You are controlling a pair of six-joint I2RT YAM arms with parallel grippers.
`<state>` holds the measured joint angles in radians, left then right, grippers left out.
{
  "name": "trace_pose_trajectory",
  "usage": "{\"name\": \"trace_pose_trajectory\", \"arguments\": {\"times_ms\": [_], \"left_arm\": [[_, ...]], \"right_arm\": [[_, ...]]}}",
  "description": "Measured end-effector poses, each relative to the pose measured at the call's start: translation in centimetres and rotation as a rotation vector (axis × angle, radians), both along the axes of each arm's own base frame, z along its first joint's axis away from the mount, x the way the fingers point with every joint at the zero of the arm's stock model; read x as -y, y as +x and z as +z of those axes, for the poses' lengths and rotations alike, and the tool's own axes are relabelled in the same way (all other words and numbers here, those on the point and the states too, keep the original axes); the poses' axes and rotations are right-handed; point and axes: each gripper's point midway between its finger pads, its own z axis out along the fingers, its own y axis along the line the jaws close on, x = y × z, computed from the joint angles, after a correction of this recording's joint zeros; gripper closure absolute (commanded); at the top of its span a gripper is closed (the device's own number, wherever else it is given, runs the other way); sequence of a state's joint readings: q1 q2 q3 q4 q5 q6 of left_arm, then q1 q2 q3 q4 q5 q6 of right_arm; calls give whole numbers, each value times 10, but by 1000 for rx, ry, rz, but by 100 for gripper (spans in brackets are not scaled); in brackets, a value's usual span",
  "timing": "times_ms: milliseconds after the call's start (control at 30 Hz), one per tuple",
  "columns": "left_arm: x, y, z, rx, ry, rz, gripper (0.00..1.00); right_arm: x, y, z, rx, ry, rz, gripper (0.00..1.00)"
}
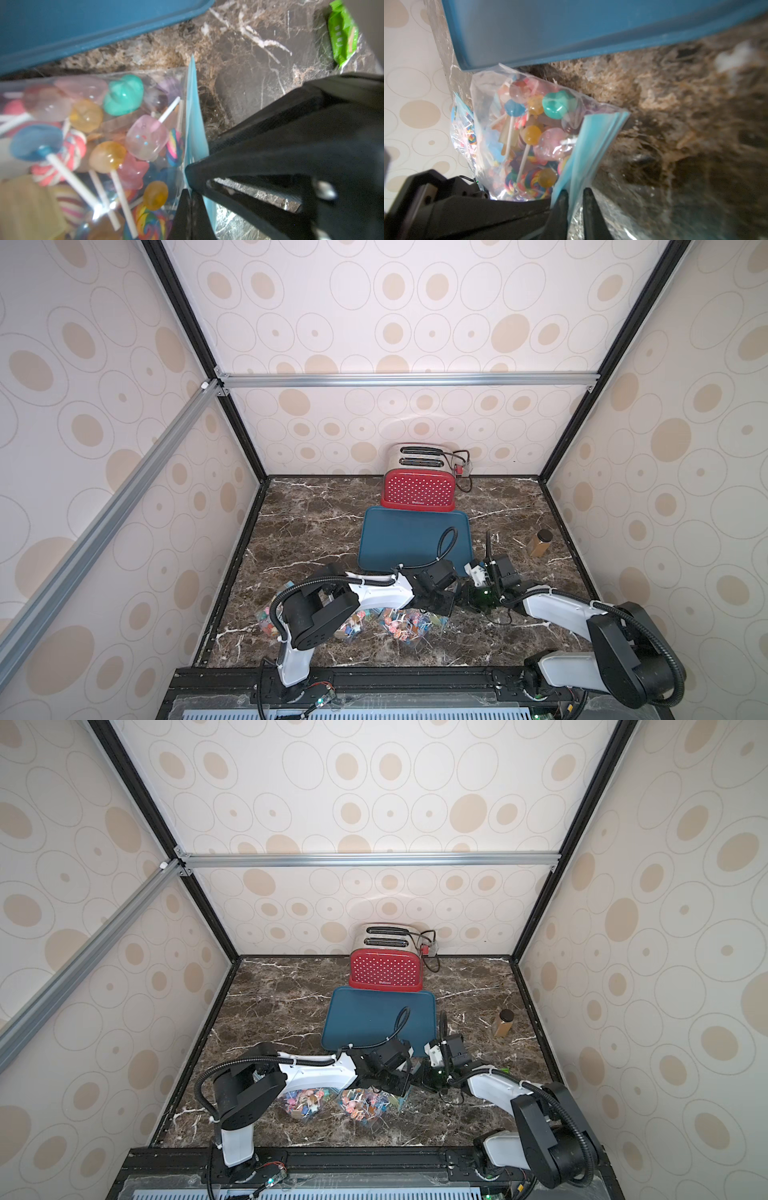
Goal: Pour candies out of the ziploc bag
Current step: Open the ziploc bag at the center of the board.
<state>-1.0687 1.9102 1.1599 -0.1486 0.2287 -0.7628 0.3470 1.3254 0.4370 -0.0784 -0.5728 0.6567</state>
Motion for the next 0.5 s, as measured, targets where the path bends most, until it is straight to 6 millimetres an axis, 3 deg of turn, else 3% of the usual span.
{"name": "trace_pose_trajectory", "arguments": {"times_ms": [300, 500], "left_arm": [[0, 0, 0, 1, -1, 1, 100], [-1, 2, 0, 4, 4, 20, 100]], "right_arm": [[-1, 1, -6, -16, 3, -4, 100], [-1, 2, -8, -17, 1, -5, 100]]}}
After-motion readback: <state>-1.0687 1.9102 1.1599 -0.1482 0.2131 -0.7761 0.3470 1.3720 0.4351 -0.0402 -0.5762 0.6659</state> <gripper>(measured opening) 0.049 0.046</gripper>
